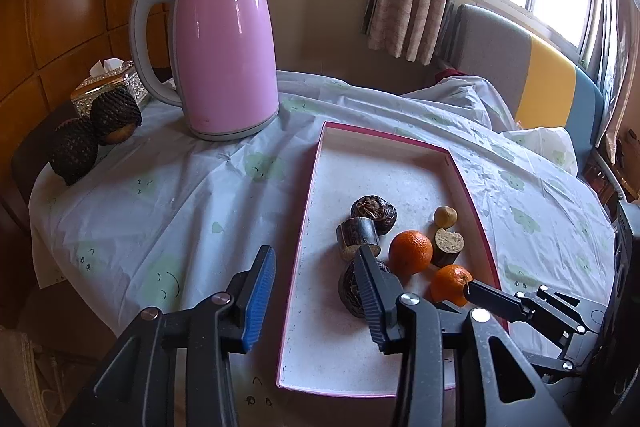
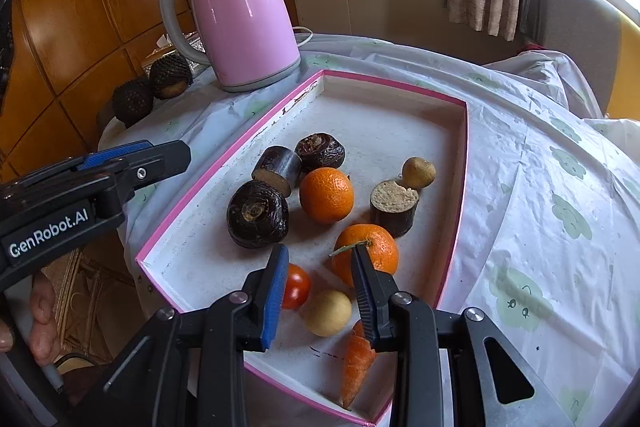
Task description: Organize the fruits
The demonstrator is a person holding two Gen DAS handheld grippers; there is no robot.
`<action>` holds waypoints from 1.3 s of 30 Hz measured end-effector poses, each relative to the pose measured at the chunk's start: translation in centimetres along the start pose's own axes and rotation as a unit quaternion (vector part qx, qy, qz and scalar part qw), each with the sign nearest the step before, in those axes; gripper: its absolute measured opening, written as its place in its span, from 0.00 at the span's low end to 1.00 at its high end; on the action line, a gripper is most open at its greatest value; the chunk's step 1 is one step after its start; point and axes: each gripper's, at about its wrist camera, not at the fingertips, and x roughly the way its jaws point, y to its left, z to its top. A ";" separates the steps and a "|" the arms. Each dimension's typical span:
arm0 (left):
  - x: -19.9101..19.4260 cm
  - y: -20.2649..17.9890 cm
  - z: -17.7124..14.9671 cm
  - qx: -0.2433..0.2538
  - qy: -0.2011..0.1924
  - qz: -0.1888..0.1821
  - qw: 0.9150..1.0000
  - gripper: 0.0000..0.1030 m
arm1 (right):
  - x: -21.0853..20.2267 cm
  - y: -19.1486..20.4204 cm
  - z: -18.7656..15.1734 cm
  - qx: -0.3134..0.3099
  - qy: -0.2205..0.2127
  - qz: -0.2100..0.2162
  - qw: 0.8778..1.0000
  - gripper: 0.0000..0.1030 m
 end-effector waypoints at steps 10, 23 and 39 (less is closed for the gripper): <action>-0.7 -0.4 -0.1 0.006 -0.007 0.000 1.000 0.41 | -0.8 0.2 -0.2 0.001 -0.015 -0.017 1.000 0.34; -2.9 -1.4 -0.2 0.012 -0.040 0.012 0.999 0.65 | -4.2 0.1 -0.1 0.028 -0.088 -0.085 0.992 0.73; -4.6 -1.9 -0.6 0.008 -0.086 0.048 0.995 0.70 | -5.2 -0.1 -0.7 0.045 -0.100 -0.111 0.988 0.78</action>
